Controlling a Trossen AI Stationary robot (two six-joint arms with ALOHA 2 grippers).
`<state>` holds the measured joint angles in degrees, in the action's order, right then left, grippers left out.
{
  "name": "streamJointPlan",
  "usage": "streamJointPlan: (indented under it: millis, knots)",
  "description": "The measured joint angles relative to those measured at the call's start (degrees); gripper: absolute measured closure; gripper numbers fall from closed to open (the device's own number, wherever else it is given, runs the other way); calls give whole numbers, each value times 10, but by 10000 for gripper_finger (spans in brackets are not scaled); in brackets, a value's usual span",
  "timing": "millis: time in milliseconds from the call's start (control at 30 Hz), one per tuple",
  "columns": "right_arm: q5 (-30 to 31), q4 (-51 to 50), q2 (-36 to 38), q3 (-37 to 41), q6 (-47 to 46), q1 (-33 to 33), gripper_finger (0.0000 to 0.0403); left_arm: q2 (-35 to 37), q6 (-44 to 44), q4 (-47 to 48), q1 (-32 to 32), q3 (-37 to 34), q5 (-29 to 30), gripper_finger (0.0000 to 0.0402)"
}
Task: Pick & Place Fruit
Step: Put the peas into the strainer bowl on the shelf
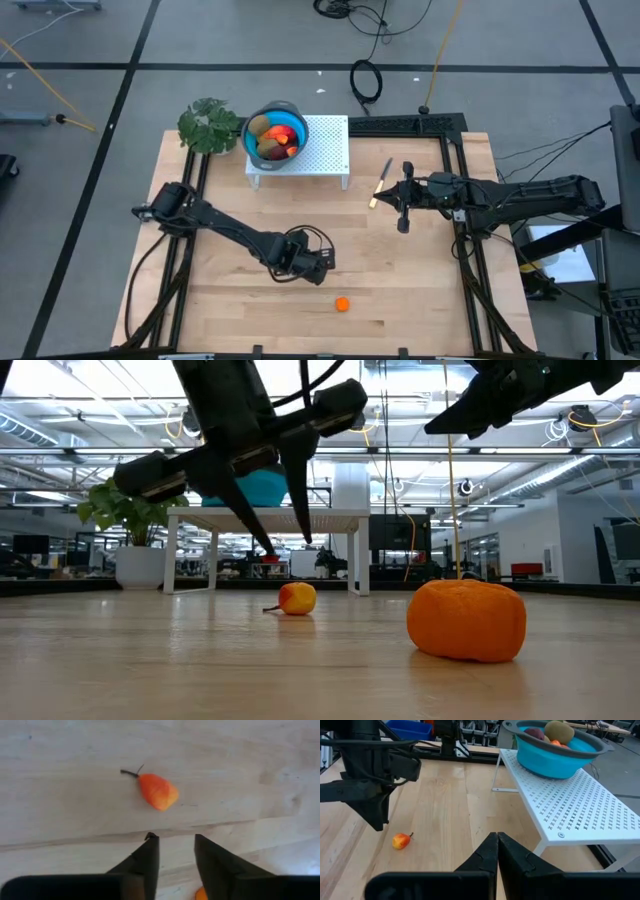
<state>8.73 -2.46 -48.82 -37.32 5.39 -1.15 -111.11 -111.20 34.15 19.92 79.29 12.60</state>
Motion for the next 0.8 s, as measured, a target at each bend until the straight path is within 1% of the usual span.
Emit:
streamJointPlan:
  millis: [233,333,433,600,700,800]
  knots:
    - [0,0,0,0,0,0,399,0,-1,-4,-10,0,-2,198]
    - [0,0,0,0,0,0,399,-1,2,-8,-15,0,-1,170]
    - [0,0,0,0,0,0,399,-5,12,-13,-21,0,-2,151]
    - [0,0,0,0,0,0,399,-5,13,-11,-37,0,-5,138]
    - [0,0,0,0,0,0,399,-5,13,-9,-45,0,-17,143]
    - [0,0,0,0,0,0,399,-7,8,-10,-50,0,-42,154]
